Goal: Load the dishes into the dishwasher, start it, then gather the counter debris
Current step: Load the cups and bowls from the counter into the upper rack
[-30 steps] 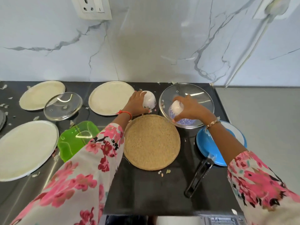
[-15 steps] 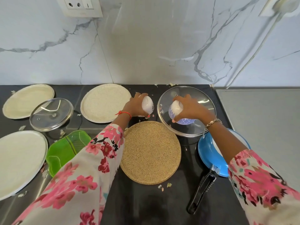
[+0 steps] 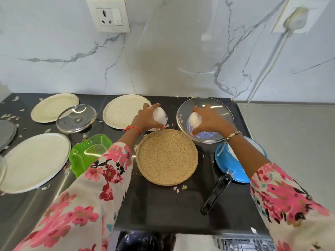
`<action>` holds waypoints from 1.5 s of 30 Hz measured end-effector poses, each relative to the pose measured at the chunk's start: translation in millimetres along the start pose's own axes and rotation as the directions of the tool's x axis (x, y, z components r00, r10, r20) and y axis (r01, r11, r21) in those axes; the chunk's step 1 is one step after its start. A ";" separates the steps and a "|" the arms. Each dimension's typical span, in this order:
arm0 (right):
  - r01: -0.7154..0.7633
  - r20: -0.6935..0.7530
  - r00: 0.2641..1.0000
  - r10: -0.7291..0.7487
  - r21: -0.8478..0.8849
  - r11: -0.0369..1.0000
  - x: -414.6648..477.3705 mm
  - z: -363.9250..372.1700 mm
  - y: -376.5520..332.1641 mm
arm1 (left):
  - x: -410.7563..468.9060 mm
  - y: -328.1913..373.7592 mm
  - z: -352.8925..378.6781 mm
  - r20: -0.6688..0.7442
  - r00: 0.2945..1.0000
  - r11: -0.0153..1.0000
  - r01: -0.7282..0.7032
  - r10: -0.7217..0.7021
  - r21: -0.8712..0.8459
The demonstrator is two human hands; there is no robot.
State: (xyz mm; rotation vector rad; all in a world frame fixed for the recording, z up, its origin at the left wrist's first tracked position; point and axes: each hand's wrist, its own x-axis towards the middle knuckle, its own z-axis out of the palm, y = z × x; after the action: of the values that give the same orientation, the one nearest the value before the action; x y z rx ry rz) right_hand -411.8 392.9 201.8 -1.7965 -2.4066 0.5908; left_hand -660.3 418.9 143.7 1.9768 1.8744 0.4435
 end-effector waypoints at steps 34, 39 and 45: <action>0.011 0.119 0.993 -0.012 0.008 1.000 -555.8 220.0 49.6 | -628.3 136.3 208.9 -0.046 0.974 0.960 0.210 -0.222 -0.185; -0.063 0.174 0.983 0.065 -0.017 0.998 -648.3 248.7 76.6 | -705.3 164.7 250.4 0.058 0.970 0.952 0.244 -0.237 -0.186; -0.169 0.159 0.974 0.164 0.019 0.985 -719.9 265.1 111.3 | -755.8 201.2 289.4 0.112 0.982 0.970 0.169 -0.151 -0.172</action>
State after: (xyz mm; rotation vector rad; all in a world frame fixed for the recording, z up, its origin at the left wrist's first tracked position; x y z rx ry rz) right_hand -165.5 -322.9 35.4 -2.0236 -2.3393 0.8127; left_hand -392.3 -359.2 9.0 1.6848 1.8452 0.4446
